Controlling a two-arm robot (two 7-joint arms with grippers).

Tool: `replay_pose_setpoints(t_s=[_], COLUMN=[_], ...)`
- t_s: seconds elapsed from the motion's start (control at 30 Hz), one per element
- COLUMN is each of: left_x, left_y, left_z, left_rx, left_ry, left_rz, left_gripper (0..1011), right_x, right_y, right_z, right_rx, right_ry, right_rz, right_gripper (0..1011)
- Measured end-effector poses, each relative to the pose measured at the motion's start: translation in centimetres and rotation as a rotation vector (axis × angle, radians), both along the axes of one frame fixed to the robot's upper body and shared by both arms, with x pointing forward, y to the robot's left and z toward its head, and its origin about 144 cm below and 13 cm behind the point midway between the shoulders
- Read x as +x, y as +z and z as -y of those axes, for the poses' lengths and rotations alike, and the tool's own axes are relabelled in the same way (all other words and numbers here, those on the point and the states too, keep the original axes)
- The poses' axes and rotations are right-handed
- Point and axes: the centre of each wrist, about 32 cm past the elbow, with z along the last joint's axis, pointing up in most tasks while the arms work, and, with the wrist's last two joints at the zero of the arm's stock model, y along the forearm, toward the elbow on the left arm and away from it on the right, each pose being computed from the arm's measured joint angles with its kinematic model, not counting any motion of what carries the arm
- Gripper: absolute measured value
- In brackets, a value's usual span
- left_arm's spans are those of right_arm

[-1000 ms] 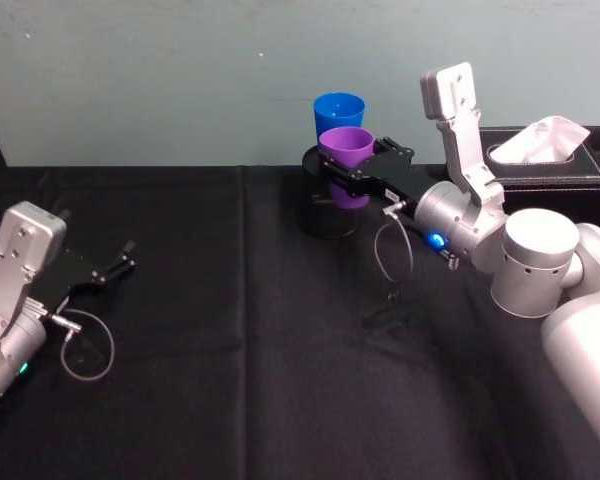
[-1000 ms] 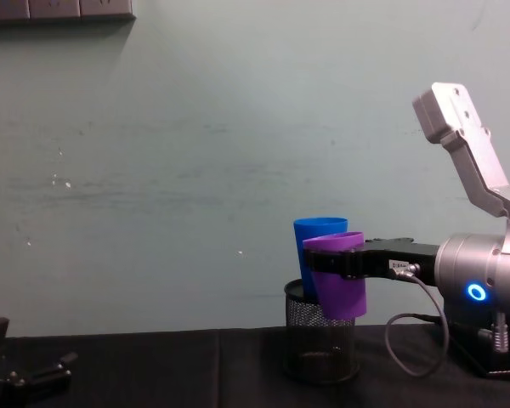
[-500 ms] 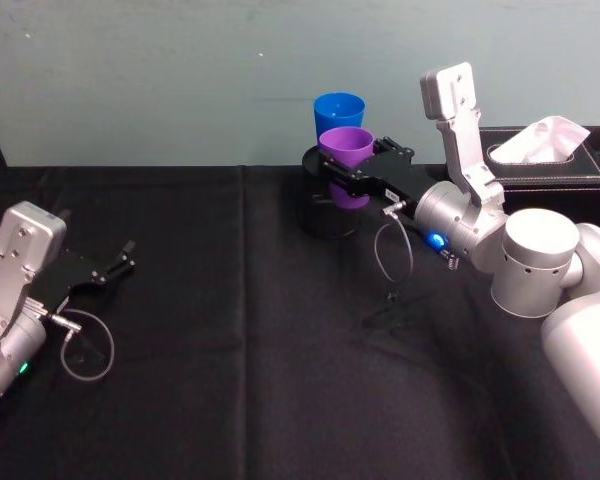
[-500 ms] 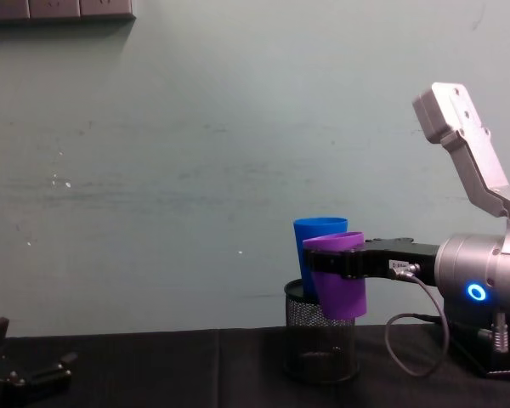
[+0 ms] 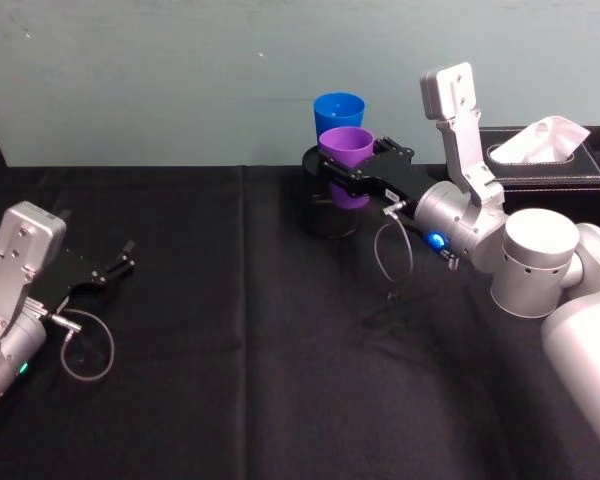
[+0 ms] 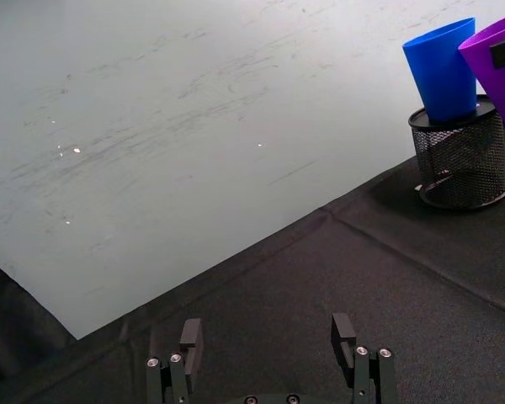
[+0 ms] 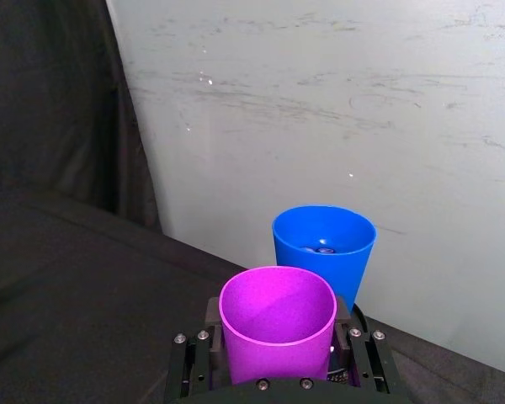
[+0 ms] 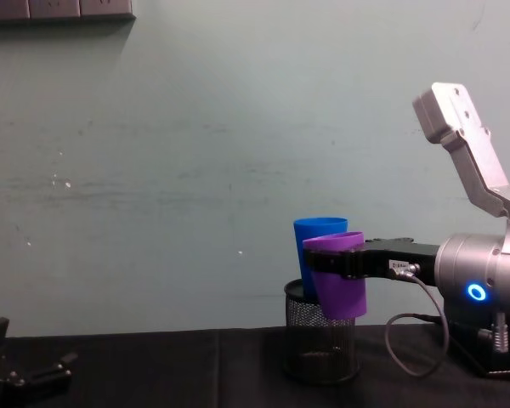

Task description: Pick up one cup with a gripper and tap it against the other cup.

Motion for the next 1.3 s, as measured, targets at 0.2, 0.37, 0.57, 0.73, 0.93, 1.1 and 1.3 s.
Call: replay_pose_setpoints(t_s=[0.2, 0.37, 0.57, 0.73, 0.93, 1.1, 1.3], left_x=[0.00, 0.00, 0.00, 0.00, 0.00, 0.00, 0.00], left_y=[0.00, 0.00, 0.00, 0.00, 0.00, 0.00, 0.00], left_z=[0.00, 0.00, 0.00, 0.00, 0.00, 0.00, 0.00], left_rx=[0.000, 0.000, 0.000, 0.000, 0.000, 0.000, 0.000], left_ry=[0.000, 0.000, 0.000, 0.000, 0.000, 0.000, 0.000], left_rz=[0.000, 0.000, 0.000, 0.000, 0.000, 0.000, 0.000], left_gripper=[1000, 1000, 1000, 1000, 1000, 1000, 1000], right_x=[0.00, 0.00, 0.00, 0.00, 0.00, 0.00, 0.00], right_y=[0.00, 0.00, 0.00, 0.00, 0.00, 0.00, 0.00], right_z=[0.00, 0.00, 0.00, 0.00, 0.00, 0.00, 0.00], right_rx=[0.000, 0.000, 0.000, 0.000, 0.000, 0.000, 0.000], right_ry=[0.000, 0.000, 0.000, 0.000, 0.000, 0.000, 0.000], right_rz=[0.000, 0.000, 0.000, 0.000, 0.000, 0.000, 0.000], right_gripper=[735, 735, 735, 735, 735, 735, 735])
